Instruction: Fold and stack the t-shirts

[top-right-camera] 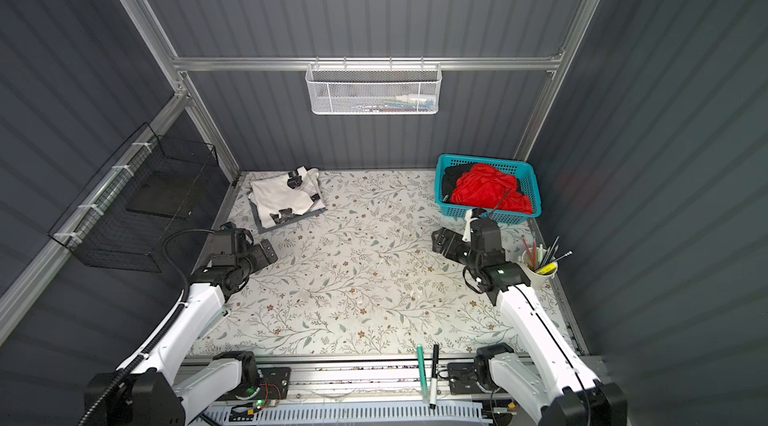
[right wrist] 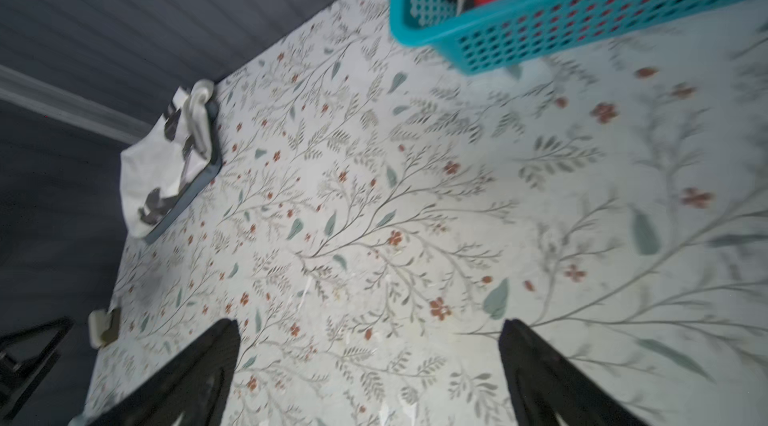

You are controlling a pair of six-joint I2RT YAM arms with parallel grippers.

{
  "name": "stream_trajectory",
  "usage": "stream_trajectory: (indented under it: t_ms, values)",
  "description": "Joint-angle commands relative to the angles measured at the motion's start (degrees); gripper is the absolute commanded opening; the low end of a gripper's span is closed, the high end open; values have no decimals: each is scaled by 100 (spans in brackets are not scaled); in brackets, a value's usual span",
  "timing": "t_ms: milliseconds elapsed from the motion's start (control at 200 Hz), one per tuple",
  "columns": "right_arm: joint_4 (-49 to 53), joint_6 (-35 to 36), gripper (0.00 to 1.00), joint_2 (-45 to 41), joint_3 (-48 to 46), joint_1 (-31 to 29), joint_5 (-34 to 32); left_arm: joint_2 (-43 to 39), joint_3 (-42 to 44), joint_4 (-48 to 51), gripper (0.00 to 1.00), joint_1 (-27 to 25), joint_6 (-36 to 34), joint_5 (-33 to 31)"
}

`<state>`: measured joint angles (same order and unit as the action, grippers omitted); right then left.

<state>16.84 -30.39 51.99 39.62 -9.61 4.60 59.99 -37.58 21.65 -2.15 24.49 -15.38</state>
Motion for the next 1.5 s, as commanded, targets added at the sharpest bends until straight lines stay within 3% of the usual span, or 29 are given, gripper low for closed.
stream_trajectory:
  t_ms: [0,90,190,335,370,405,435,495,550,605,640,670,725,785,846,916,961,1026,1066,1131,1196,1261,1326,1391,1496]
  values:
    - [-79,657,99,-249,-304,230,-1258,33,138,-113,100,-48,-2,-1115]
    - [-790,1310,99,-361,-740,327,-1722,120,449,-1046,100,-327,-586,-1750]
    - [-2346,2170,99,-306,-1487,336,-2059,369,1260,-3271,100,-708,-1672,-2024]
    - [-4226,2422,99,427,-2343,403,-2107,1753,1648,-5608,100,-725,-2079,-1759]
    - [-5152,2368,99,689,-2643,465,-2008,2139,1594,-6192,100,-725,-2306,-1695]
    - [-5106,2272,99,688,-2618,471,-1991,2331,1499,-6322,100,-753,-2389,-1423]
    - [-5362,2327,99,662,-2732,520,-1695,2599,1568,-7017,100,-697,-2446,-1107]
    - [-7463,2277,99,1027,-3406,628,-1375,3384,1616,-8120,100,-583,-2590,-652]
    - [-8586,2142,99,1695,-3577,838,-1191,4025,1521,-8751,100,-551,-2789,-540]
    - [-7760,2070,99,1329,-3456,960,-871,3648,1358,-7622,100,-506,-2469,-424]
    - [-7164,2108,99,985,-3341,969,-773,3827,1431,-8101,100,-422,-2511,-326]
    - [-7308,2259,99,1004,-3350,969,-626,3895,1505,-8451,100,-388,-2545,-327]
    - [-7896,2690,99,1172,-3485,924,-434,3687,1348,-7687,100,-346,-2407,-252]
    - [-8257,3023,99,1405,-3591,817,-883,3864,1284,-7955,100,-321,-2472,-223]
    - [-8425,3017,99,1502,-3610,819,-1661,3763,1122,-7373,100,-321,-2390,-286]
    - [-8386,3024,99,1589,-3512,849,-2169,3864,1153,-7663,100,-321,-2415,-338]
    - [-7914,3036,99,1607,-3279,864,-1960,3818,1140,-7529,100,-329,-2397,-343]
    - [-7102,2934,99,1799,-2774,897,-1166,3842,1148,-7611,100,-330,-2405,-340]
    - [-7685,3093,99,2474,-2731,978,-543,3846,1148,-7613,100,-332,-2416,-341]
    - [-9392,3072,99,3602,-2787,996,-641,3829,1148,-7574,100,-330,-2405,-334]
    - [-7537,2915,99,2779,-2567,1080,-624,3837,1122,-7541,100,-330,-2407,-321]
    - [-8302,2988,99,3368,-2430,1096,-514,3830,1116,-7525,100,-330,-2405,-311]
    - [-7038,2698,99,2920,-2193,1083,-1114,3836,1122,-7526,100,-330,-2405,-320]
    - [-8049,2720,99,3314,-2343,1076,-1390,3836,1122,-7518,100,-330,-2405,-317]
    - [-7423,2639,99,3067,-2251,1075,-1394,3835,1120,-7517,100,-330,-2406,-317]
